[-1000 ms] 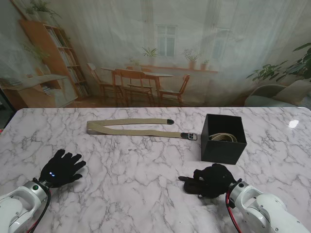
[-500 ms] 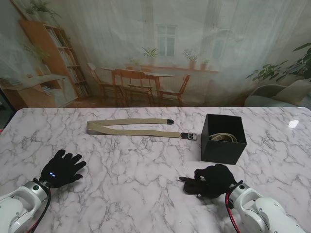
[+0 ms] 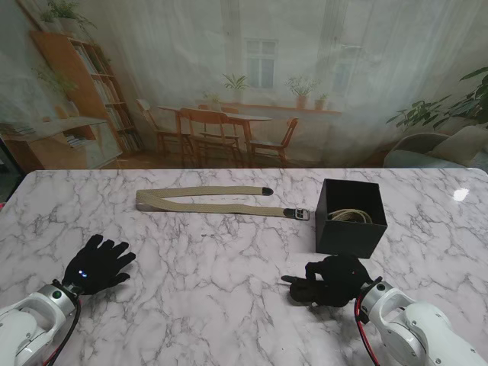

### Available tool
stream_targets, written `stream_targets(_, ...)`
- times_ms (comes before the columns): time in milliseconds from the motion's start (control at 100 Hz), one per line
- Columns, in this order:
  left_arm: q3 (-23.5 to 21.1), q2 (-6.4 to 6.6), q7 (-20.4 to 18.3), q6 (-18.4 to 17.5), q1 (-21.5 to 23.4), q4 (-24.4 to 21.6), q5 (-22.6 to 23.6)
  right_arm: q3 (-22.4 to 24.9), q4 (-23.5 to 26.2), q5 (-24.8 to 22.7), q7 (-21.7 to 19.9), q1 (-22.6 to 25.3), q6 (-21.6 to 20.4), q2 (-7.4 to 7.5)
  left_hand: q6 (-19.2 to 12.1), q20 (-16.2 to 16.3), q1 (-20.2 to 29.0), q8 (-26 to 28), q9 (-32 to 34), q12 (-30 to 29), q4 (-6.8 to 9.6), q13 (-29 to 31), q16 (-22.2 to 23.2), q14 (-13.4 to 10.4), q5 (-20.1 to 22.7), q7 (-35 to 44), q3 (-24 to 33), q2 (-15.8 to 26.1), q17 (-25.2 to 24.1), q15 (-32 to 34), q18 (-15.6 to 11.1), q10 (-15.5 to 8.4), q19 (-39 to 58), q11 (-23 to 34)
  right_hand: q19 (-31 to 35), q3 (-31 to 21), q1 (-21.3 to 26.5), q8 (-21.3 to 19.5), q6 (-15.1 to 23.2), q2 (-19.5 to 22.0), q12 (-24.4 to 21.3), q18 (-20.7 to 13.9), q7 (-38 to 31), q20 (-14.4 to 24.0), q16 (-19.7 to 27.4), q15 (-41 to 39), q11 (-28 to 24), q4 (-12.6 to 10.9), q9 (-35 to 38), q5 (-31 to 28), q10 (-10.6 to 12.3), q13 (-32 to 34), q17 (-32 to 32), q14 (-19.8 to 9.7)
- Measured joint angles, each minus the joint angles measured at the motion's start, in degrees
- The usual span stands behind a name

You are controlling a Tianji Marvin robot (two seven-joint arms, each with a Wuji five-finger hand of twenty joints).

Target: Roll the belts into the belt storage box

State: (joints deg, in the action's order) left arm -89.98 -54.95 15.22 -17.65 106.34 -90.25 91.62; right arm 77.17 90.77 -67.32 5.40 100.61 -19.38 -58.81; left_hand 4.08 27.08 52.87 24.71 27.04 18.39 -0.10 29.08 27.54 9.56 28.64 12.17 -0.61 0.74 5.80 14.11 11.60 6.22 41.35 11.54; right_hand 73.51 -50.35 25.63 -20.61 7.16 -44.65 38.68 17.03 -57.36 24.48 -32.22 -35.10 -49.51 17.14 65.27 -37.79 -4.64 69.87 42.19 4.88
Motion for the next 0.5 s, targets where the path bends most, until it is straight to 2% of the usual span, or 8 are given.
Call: stream_targets(500, 0.0, 0.0, 0.2, 0.2, -0.1, 0.1, 0.1, 5.9, 5.7, -2.0, -1.0, 1.6, -3.5, -0.04, 0.0, 0.0, 0.0, 1.1, 0.0, 0.0, 0.0, 0.0, 0.0, 0.0, 1.1, 1.4, 0.0, 0.0, 0.0, 0.0, 0.0, 0.0, 0.0, 0.0, 0.0, 0.0, 0.0, 0.0, 0.0, 0.0, 0.0, 0.0, 0.0, -0.6, -0.1, 0.0, 0.0, 0.0, 0.0, 0.0, 0.0, 0.0, 0.5, 0.0)
